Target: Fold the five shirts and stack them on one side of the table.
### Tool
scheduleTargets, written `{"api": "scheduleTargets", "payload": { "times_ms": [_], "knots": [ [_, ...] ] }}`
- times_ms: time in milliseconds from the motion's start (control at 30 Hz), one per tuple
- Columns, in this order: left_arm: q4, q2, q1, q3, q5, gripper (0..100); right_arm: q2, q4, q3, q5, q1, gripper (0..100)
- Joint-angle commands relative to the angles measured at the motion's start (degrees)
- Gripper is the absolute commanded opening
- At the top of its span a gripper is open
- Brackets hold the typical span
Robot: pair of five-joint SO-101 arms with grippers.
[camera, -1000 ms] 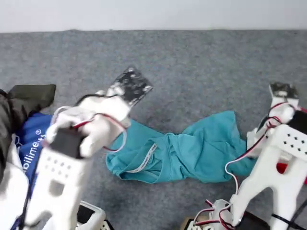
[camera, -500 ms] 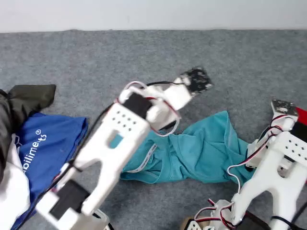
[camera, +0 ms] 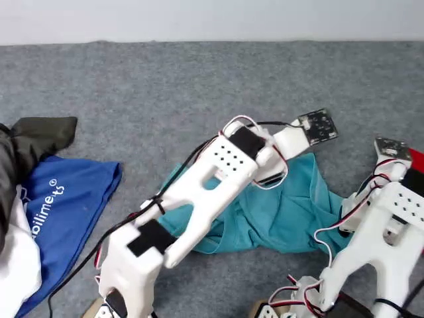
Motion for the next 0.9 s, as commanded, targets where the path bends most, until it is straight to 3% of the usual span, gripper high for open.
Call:
{"api": "scheduleTargets", "payload": {
  "times_ms": [0, 167, 633, 867],
  "knots": [
    [1.76, 0.97, 2.55, -8.04, 0.62, 13, -2.07, -0.40, -0.44, 0.00, 0.75, 0.9],
    [6.15, 5.54, 5.27, -13.93, 0.62, 13, -2.07, -0.40, -0.44, 0.00, 0.75, 0.9],
    [16.88, 18.37, 4.31, -24.22, 3.60, 13, -2.07, -0.48, 1.23, 0.00, 0.75, 0.9],
    [27.16, 24.35, 4.22, -30.99, 3.25, 9, -2.07, -0.48, 2.02, 0.00, 0.84, 0.9]
  ]
}}
